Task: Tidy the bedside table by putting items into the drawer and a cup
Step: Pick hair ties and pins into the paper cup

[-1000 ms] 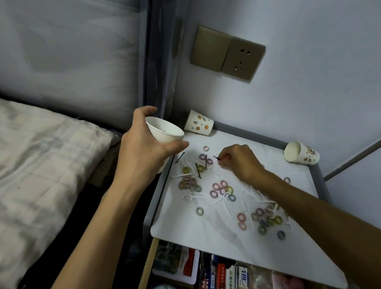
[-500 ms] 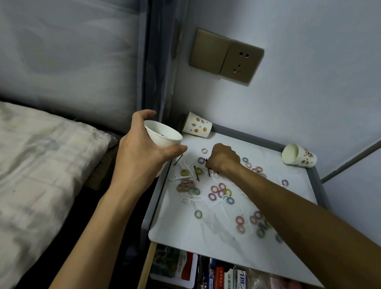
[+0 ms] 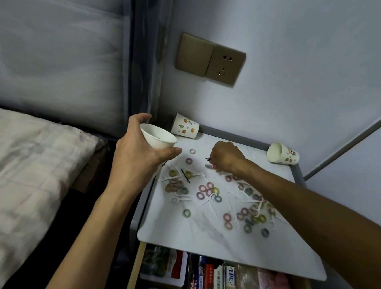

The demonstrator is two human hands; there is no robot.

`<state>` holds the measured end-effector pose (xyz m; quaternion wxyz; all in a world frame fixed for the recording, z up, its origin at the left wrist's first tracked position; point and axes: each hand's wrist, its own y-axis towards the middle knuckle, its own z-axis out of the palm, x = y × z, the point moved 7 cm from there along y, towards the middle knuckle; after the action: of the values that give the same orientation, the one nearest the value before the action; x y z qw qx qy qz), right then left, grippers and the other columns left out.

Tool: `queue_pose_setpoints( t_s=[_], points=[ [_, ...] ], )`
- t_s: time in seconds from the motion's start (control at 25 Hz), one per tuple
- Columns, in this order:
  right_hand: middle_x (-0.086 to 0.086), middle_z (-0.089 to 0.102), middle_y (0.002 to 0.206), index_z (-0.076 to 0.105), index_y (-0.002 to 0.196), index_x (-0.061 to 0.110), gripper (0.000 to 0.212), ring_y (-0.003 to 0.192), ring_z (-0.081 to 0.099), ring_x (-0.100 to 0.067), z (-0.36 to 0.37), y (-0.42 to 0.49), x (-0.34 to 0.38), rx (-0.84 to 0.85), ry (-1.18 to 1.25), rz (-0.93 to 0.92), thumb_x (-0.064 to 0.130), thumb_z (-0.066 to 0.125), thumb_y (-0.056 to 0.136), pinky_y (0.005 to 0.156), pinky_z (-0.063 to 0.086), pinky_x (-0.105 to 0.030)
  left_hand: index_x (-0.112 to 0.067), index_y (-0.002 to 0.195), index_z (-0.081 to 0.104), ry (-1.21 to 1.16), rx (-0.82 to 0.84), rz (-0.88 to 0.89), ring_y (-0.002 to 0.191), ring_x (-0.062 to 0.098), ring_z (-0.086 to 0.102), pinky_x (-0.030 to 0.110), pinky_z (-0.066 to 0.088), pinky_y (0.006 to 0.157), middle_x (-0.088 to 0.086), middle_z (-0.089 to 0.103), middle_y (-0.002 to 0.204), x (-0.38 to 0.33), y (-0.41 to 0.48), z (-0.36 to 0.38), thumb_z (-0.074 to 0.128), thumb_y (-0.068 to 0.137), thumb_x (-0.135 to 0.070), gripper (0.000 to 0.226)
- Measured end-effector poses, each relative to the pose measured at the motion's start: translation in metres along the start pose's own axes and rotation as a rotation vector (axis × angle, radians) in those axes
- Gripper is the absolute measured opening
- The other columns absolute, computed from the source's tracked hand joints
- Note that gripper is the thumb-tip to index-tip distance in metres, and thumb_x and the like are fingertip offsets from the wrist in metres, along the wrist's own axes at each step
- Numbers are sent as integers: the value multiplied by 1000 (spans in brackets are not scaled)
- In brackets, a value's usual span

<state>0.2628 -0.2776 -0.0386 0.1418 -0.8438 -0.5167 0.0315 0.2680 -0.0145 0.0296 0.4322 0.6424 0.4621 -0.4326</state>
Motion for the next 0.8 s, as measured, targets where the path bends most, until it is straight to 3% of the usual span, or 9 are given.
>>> queue_pose_setpoints(
  t_s=[0.12, 0.28, 0.4, 0.6, 0.68, 0.8],
  points=[
    [-9, 72, 80, 71, 76, 8, 9, 72, 68, -25, -5, -2, -6, -61, 64, -80, 8, 66, 83, 66, 54, -31, -27, 135, 45, 13, 7, 2, 103, 15, 56, 26, 46, 81, -2, 57, 117, 0, 0, 2, 90, 61, -32, 87],
    [3, 74, 86, 78, 97, 13, 13, 62, 59, 0, -38, -21, 16, -144, 243, -270, 12, 69, 88, 61, 47, -13, -26, 136, 44, 35, 12, -1, 103, 17, 57, 29, 49, 81, -1, 58, 117, 2, 2, 2, 91, 61, -31, 88],
    [8, 74, 87, 78, 98, 18, 14, 68, 62, 5, -91, -48, 56, -235, 409, -485, 18, 73, 85, 64, 45, -7, -27, 136, 44, 56, 34, 10, 99, 16, 57, 27, 48, 79, -2, 58, 113, 2, 2, 5, 92, 59, -28, 90],
    [15, 69, 83, 78, 97, 19, 16, 76, 63, 4, -105, -90, 123, -46, 301, -788, 18, 76, 82, 68, 46, -12, -29, 137, 44, 91, 81, 28, 89, 8, 59, 22, 46, 72, -15, 58, 97, 1, 2, 11, 92, 57, -25, 93],
    [9, 72, 87, 78, 97, 16, 15, 79, 66, -1, -106, -90, 127, -80, 431, -820, 18, 75, 83, 73, 51, -15, -29, 134, 45, 92, 72, 37, 84, -2, 57, 14, 44, 66, -19, 58, 94, 0, 3, 9, 92, 56, -24, 91],
    [-7, 73, 80, 74, 93, 7, 9, 69, 69, -10, -102, -62, 95, -217, 787, -604, 13, 69, 89, 69, 57, -23, -30, 130, 47, 78, 15, 40, 82, -2, 56, 4, 40, 64, -20, 57, 93, 0, 6, 0, 93, 55, -24, 88]
  ],
)
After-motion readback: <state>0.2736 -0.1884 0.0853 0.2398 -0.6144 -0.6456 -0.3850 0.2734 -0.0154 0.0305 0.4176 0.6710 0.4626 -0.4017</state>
